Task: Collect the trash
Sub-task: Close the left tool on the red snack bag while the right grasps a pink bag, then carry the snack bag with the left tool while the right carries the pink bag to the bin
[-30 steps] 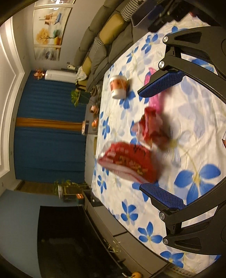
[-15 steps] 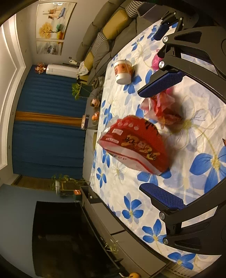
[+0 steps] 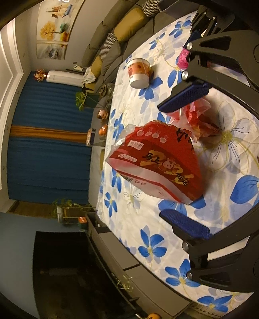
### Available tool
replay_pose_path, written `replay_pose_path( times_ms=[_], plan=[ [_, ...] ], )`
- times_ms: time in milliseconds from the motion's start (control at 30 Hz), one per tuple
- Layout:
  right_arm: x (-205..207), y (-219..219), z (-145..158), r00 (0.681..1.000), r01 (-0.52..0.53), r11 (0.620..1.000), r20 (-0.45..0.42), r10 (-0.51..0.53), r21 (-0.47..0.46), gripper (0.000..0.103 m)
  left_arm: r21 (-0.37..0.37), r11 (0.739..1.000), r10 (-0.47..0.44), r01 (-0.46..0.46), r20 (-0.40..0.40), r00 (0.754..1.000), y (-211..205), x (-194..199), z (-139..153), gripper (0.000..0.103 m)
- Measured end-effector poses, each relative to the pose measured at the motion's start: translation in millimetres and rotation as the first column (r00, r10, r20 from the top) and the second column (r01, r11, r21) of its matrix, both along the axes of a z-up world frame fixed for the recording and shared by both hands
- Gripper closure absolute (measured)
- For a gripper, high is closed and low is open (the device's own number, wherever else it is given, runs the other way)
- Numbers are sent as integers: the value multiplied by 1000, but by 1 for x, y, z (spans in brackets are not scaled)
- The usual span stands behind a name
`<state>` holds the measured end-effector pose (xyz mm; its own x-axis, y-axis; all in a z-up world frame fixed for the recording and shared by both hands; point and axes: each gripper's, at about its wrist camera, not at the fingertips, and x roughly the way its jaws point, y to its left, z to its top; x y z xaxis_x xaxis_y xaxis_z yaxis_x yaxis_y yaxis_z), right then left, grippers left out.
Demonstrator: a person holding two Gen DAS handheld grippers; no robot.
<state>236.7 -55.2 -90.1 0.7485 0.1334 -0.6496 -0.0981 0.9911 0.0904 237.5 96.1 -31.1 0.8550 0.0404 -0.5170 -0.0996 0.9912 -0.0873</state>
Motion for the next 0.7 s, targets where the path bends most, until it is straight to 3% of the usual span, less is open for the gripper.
replay_pose_path(
  times_ms=[233, 367, 467, 700],
  plan=[
    [-12, -4, 4, 1000, 3, 1000, 28, -4, 16, 75, -51, 998, -28, 25, -54, 998, 9, 10, -11, 50],
    [-22, -8, 9, 999, 6, 999, 44, -7, 34, 75, -68, 997, -47, 41, -83, 995, 12, 13, -16, 84],
    [-31, -14, 16, 997, 14, 999, 71, -18, 52, 75, -74, 996, -47, 41, -76, 996, 14, 9, -13, 100],
    [-54, -27, 37, 990, 31, 996, 136, -42, 86, 75, -94, 995, -44, 46, 19, 999, 19, -22, 16, 103]
  ],
)
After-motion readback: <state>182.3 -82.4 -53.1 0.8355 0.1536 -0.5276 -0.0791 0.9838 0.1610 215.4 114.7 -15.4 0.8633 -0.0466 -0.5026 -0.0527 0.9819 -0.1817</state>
